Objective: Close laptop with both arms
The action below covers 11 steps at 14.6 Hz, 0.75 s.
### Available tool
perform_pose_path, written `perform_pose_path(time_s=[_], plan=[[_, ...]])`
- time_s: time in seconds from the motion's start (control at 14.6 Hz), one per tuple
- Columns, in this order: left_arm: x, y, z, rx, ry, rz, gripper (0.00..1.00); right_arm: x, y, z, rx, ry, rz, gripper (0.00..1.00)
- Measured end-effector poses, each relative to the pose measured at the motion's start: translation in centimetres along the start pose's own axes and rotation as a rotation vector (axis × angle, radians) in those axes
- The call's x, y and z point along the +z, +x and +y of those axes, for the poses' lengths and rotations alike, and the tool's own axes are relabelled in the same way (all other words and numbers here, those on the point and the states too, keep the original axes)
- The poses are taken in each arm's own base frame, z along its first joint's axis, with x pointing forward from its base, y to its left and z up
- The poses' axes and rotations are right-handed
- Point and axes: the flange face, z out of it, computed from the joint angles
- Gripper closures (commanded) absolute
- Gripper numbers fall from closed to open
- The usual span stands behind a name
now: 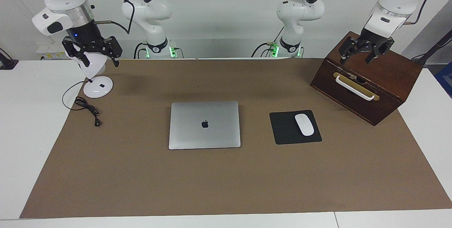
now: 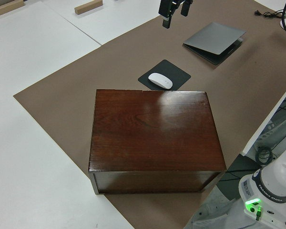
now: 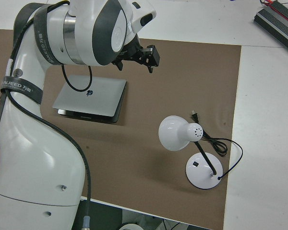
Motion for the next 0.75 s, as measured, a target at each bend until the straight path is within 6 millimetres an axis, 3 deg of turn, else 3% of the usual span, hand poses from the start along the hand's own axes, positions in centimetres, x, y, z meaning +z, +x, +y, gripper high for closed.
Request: perform_pose_path(time_s=[0.75], plan=[[0.26, 0.42, 0.79, -0.013, 0.000, 0.028, 0.00, 0.30, -0.38, 0.00, 0.000, 0.000, -0.035, 0.00]])
